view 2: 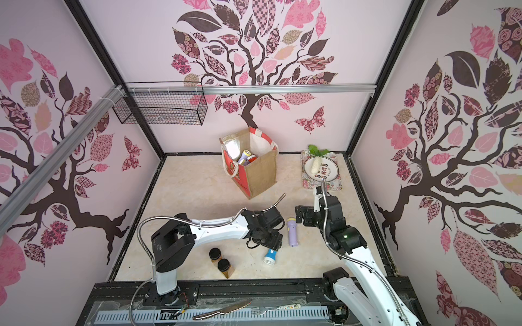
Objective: Put the flashlights into the tote bags
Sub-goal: Pick up the flashlight from the center of the board.
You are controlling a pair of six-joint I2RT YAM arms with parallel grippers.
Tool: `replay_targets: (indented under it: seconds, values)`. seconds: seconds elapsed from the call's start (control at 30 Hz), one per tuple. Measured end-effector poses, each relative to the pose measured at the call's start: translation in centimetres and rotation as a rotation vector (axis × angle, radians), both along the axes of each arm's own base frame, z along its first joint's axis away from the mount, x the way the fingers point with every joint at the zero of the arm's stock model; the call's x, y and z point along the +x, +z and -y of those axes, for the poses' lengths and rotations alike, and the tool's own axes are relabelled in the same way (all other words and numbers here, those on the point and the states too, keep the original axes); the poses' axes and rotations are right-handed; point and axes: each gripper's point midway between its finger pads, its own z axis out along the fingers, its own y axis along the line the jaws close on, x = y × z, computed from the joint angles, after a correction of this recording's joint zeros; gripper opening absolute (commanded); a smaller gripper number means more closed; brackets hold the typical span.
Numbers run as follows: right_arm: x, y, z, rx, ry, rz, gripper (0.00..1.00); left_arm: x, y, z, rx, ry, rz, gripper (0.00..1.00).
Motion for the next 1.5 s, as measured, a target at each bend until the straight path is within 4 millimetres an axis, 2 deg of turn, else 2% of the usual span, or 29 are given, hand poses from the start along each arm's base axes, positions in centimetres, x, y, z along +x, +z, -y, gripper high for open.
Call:
replay_targets:
  seconds: [0.13, 0.4, 0.7, 0.77, 0.9, 1.03, 1.17, 1.33, 1.5]
  values:
    - [-0.2, 0.2, -0.4, -0.001, 0.015, 0.006, 1.0, -0.2, -1.2, -0.5, 0.053, -0.001, -0.007, 0.67]
    - [-0.2, 0.1, -0.5, -0.011, 0.017, 0.008, 1.0, -0.1, -1.4, -0.8, 0.081, 0.003, 0.0, 0.56]
    - [-0.2, 0.1, -0.4, -0.015, 0.012, 0.009, 1.0, -0.1, -1.6, -1.7, 0.123, 0.007, 0.008, 0.32]
    - [-0.2, 0.1, -0.4, -0.015, 0.012, 0.009, 1.0, 0.0, -1.5, -1.8, 0.125, 0.008, 0.015, 0.23]
    - [-0.3, 0.0, -0.5, -0.017, 0.014, 0.005, 1.0, 0.2, -1.2, -2.3, 0.142, 0.008, 0.029, 0.15]
    - [-0.2, -0.3, -0.7, -0.027, 0.028, -0.007, 1.0, 0.5, 0.4, -2.6, 0.131, 0.013, 0.057, 0.12]
    - [-0.1, -0.5, -1.4, -0.046, 0.058, -0.016, 1.0, 1.4, 3.4, -3.1, 0.085, 0.039, 0.099, 0.11]
    - [0.6, 1.1, -2.1, -0.053, 0.084, 0.003, 1.0, 3.5, 7.1, -4.2, 0.023, 0.095, 0.165, 0.1]
    - [1.3, 2.6, -2.5, -0.057, 0.091, 0.02, 1.0, 4.8, 9.0, -5.4, 0.02, 0.124, 0.2, 0.09]
